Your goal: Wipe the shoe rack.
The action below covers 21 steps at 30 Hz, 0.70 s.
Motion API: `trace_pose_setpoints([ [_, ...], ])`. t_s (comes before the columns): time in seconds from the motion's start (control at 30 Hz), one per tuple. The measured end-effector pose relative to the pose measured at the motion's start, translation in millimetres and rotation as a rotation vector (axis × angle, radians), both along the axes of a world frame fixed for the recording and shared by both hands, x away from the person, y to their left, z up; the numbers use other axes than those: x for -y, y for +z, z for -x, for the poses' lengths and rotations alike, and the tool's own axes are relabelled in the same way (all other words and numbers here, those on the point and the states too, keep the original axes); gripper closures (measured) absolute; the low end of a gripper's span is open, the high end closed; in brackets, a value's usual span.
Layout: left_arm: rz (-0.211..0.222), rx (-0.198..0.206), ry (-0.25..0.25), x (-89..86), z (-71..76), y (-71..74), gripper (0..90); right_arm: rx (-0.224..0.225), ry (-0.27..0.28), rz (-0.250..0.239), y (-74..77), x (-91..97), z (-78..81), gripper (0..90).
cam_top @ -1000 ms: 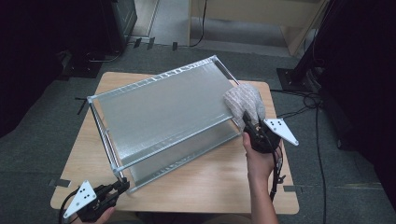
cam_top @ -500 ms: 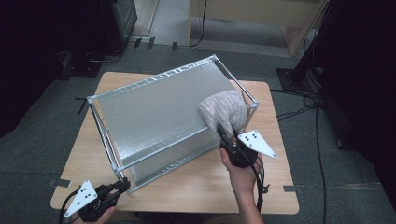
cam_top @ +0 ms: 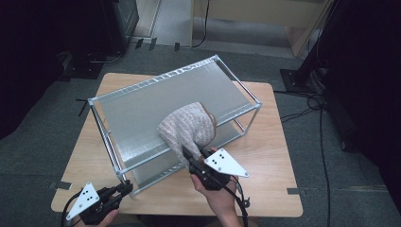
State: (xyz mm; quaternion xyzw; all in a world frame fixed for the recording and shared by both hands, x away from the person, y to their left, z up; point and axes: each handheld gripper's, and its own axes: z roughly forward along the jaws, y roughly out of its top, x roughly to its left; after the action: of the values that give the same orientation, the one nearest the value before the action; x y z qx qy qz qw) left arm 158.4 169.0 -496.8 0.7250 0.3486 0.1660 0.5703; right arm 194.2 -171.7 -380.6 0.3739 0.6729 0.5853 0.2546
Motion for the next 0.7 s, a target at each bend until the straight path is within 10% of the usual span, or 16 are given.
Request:
trace_pose_setpoints([
  [0.37, 0.003, -0.002, -0.001, -0.4, -0.8, -0.2, 78.5, -0.004, 0.169, 0.002, -5.0, -37.1, 20.8, 69.0],
  [0.7, 0.005, -0.002, -0.008, -1.0, -1.3, -0.2, 78.6, 0.019, 0.038, 0.047, -5.1, -9.3, 9.5, 69.4],
])
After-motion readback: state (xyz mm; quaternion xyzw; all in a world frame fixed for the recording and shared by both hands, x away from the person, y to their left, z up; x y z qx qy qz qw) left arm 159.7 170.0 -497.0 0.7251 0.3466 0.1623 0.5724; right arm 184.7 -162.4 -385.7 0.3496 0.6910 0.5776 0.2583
